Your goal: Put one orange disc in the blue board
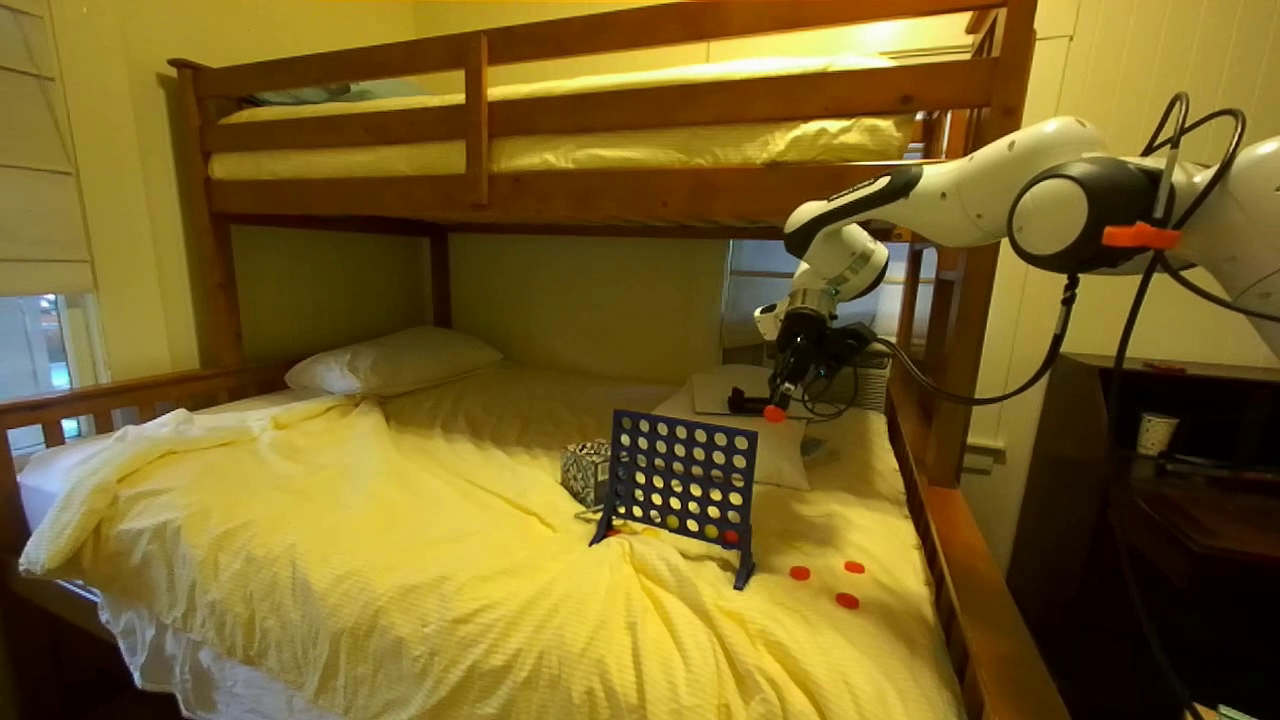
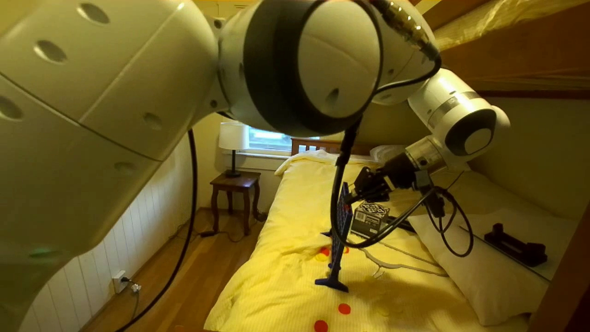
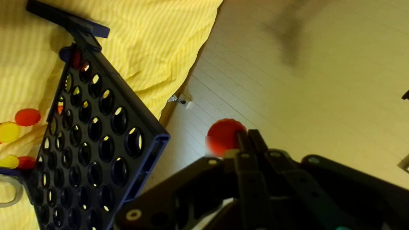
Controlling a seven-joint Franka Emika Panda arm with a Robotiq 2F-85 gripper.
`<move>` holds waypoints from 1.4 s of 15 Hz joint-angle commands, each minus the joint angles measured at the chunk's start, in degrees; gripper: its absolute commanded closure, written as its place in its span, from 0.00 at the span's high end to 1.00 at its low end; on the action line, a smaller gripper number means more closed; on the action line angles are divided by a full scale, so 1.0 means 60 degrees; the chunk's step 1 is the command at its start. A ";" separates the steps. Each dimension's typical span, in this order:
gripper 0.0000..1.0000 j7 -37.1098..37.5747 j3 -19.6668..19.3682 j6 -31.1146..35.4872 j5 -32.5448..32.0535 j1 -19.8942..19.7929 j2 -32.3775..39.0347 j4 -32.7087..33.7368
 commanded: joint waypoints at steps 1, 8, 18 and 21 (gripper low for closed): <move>0.04 0.0000 0.0025 -0.0051 0.0004 -0.0024 0.0098 0.0110; 0.01 0.0001 0.0055 -0.0118 0.0006 -0.0057 0.0206 0.0275; 0.01 0.0066 0.0321 -0.1384 0.0057 -0.0510 0.0889 0.1632; 0.01 0.0231 0.0368 -0.1492 0.0063 -0.0523 0.1159 0.2055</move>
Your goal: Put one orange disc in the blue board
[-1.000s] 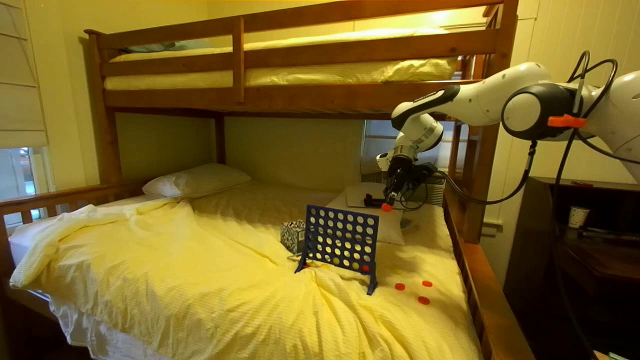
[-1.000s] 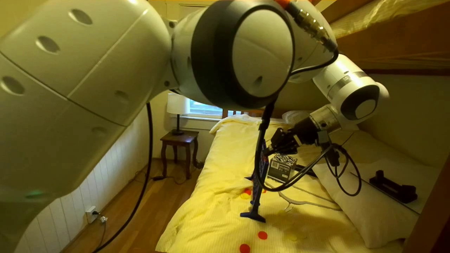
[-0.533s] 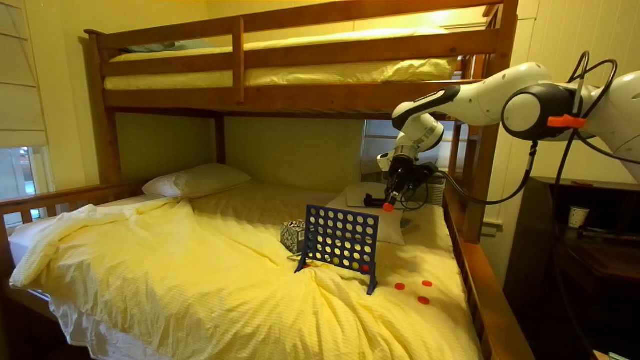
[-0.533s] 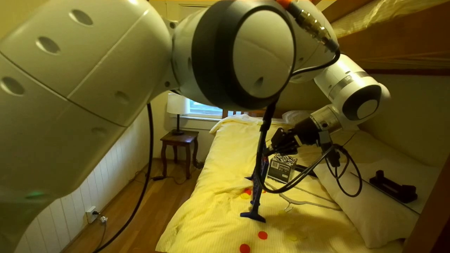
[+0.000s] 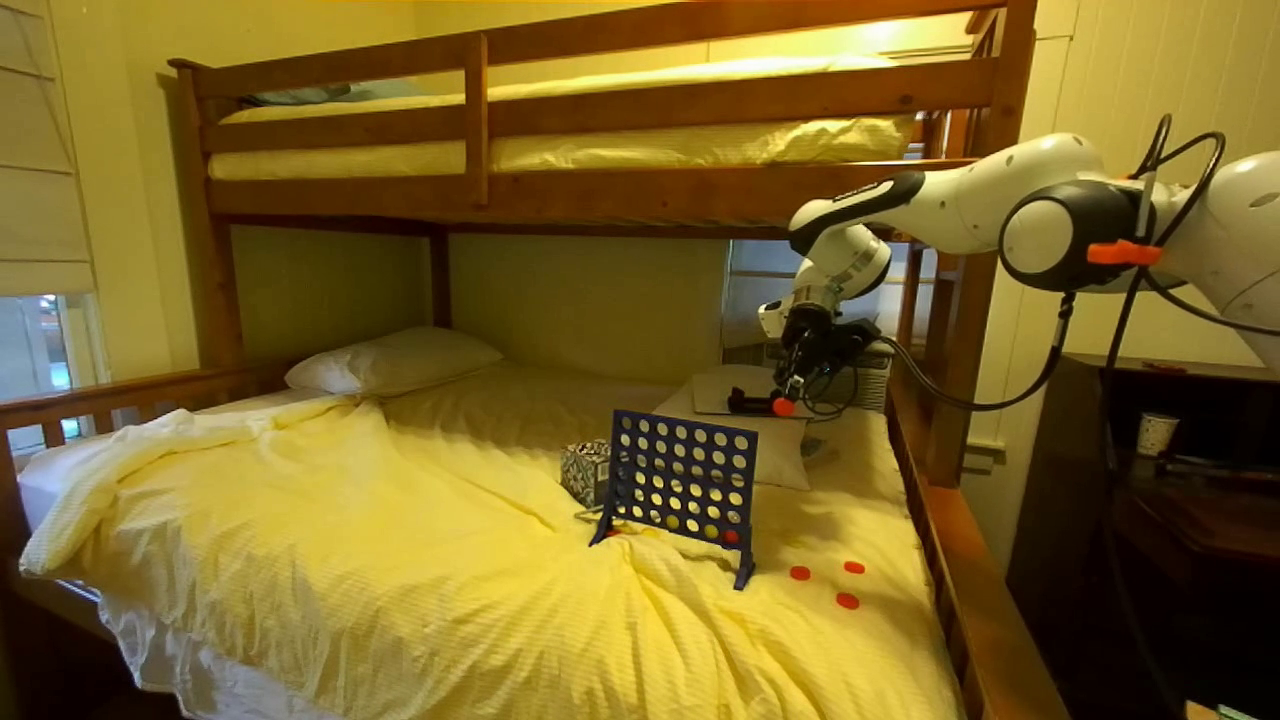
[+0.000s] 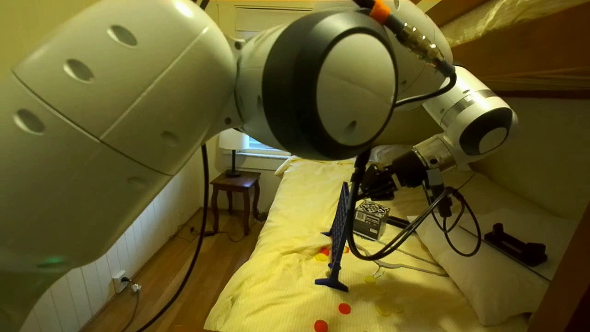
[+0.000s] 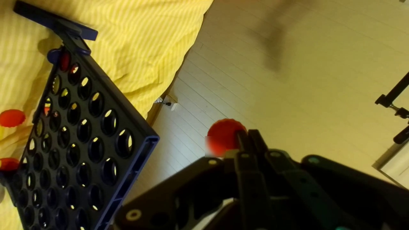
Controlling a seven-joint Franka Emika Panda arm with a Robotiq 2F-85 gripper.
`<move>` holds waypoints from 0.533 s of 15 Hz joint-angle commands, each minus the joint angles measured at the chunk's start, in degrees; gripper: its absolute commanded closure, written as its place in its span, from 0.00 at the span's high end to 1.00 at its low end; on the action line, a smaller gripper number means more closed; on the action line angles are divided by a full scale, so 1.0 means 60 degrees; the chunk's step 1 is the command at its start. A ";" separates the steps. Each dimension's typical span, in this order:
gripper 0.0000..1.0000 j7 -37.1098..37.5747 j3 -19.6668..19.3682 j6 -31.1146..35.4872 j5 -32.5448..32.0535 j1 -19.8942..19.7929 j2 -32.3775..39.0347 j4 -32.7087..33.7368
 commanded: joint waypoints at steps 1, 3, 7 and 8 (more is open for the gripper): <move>0.01 0.0359 0.0234 -0.0435 0.0096 -0.0167 0.0646 0.1047; 0.01 0.0430 0.0337 -0.0507 0.0168 -0.0223 0.0871 0.1334; 0.01 0.0703 0.0560 -0.0810 0.0247 -0.0332 0.1359 0.1946; 0.01 0.0810 0.0623 -0.0907 0.0284 -0.0372 0.1496 0.2136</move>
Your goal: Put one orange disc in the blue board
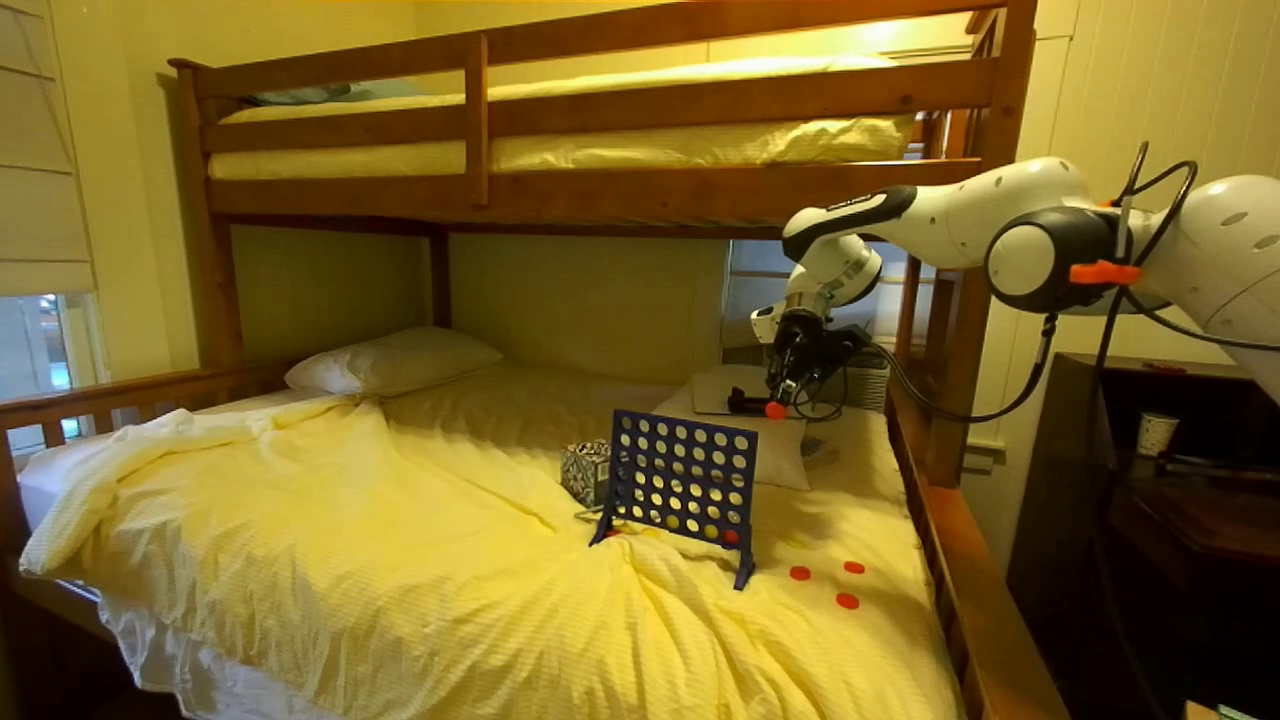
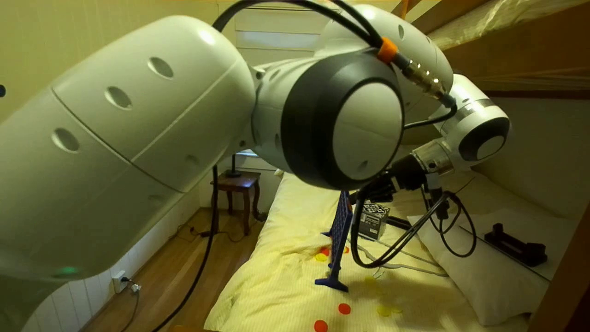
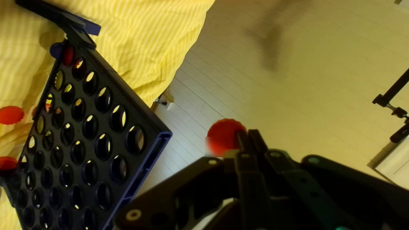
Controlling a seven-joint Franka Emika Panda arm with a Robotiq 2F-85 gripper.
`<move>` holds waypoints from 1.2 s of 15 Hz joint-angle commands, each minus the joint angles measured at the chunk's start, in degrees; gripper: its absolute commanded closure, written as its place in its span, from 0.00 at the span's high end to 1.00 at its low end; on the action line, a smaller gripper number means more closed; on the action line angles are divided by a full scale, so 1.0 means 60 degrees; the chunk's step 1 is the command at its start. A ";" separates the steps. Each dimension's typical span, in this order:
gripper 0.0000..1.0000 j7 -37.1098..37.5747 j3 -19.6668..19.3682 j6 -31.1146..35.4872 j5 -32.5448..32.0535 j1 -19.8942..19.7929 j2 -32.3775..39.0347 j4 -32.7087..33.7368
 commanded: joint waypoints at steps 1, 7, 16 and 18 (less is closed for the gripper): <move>0.01 0.0685 0.0343 -0.0616 0.0302 -0.0272 0.0781 0.1189; 0.01 0.1356 0.0703 -0.0938 0.0446 -0.0472 0.1396 0.2047; 0.01 0.2300 0.1091 -0.1200 0.0615 -0.0519 0.2072 0.2930; 0.01 0.2485 0.1131 -0.1154 0.0602 -0.0495 0.2173 0.3068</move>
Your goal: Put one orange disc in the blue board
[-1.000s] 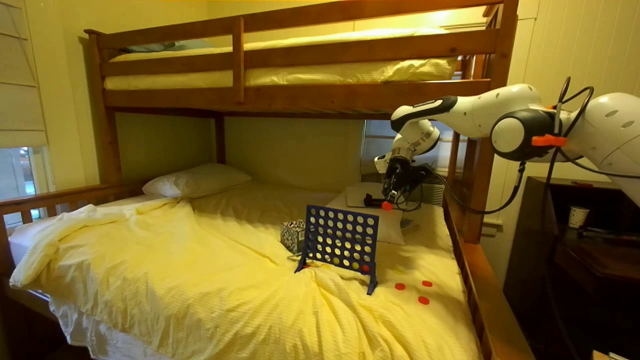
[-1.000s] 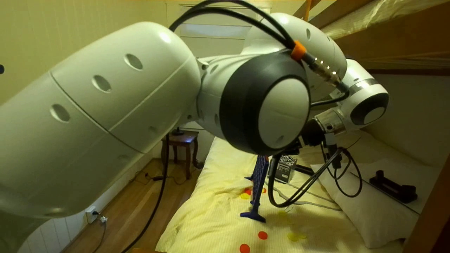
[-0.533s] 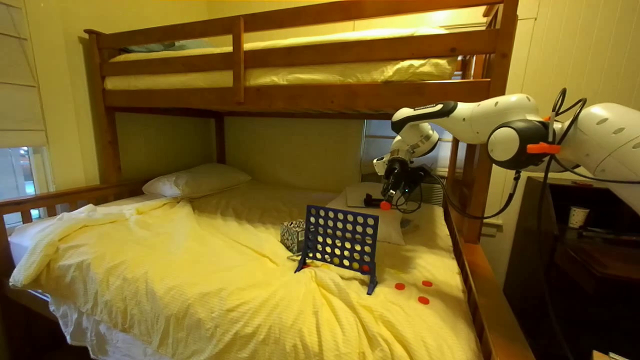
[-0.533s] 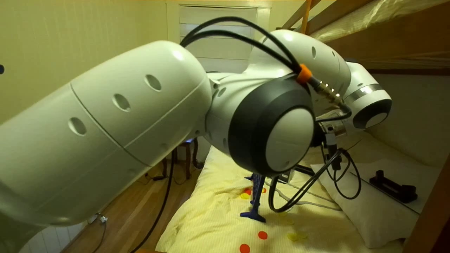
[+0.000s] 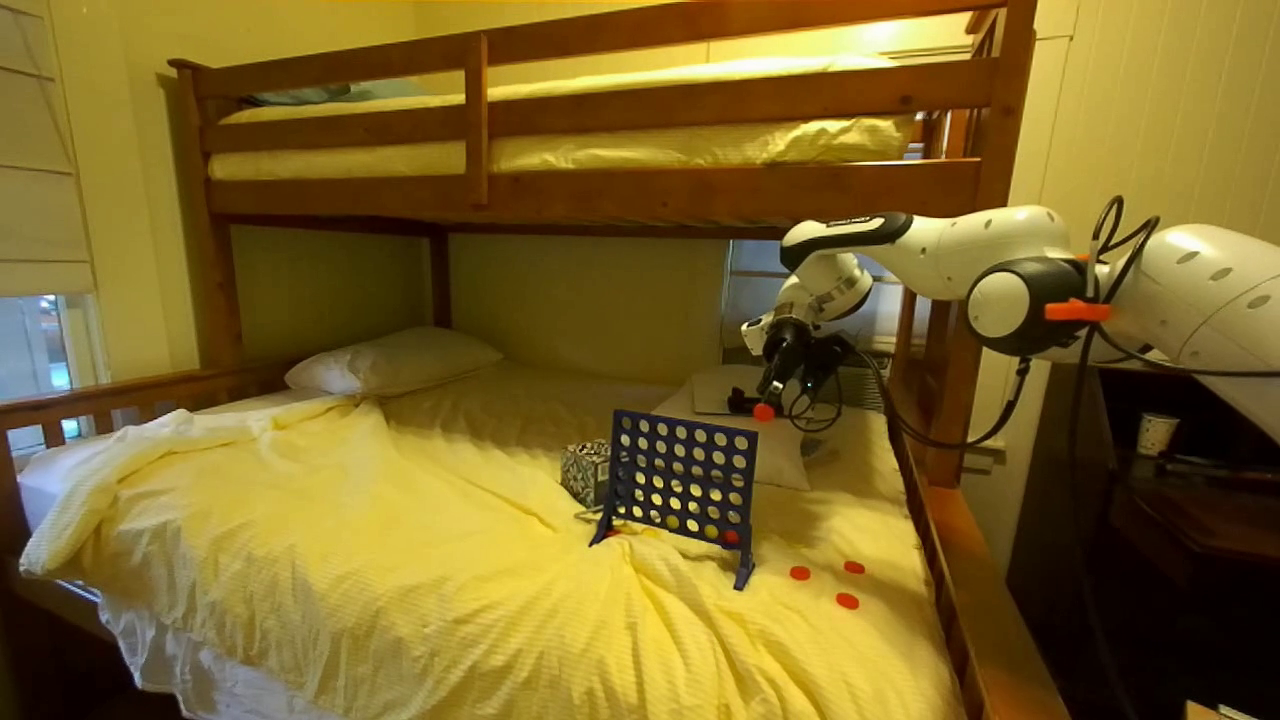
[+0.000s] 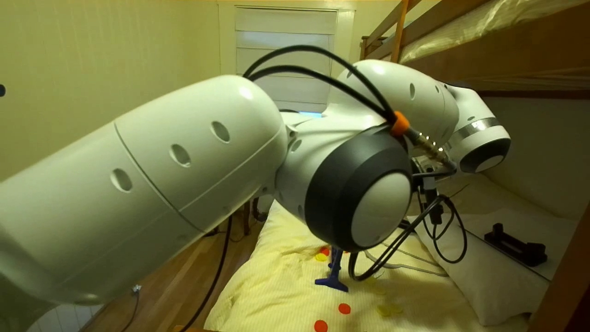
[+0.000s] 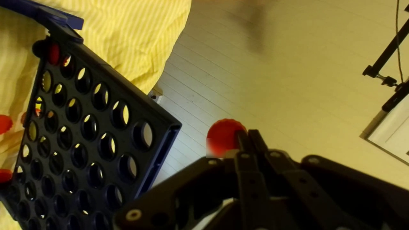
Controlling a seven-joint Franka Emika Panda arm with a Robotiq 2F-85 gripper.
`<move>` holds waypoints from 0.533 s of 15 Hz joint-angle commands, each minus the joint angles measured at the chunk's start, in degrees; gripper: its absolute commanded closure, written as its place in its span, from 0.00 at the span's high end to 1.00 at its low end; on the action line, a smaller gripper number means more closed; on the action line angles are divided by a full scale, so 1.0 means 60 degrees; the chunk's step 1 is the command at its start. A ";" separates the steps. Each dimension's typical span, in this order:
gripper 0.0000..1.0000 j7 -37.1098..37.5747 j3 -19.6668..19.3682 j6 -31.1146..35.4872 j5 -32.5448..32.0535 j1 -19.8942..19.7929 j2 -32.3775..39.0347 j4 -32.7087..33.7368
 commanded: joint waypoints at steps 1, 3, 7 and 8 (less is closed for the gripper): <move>0.01 0.0723 0.0192 -0.0275 0.0280 -0.0048 0.0541 0.0854; 0.01 0.0881 0.0247 -0.0267 0.0281 -0.0056 0.0615 0.0961; 0.01 0.1176 0.0364 -0.0252 0.0310 -0.0068 0.0777 0.1153; 0.01 0.1250 0.0381 -0.0242 0.0304 -0.0066 0.0806 0.1193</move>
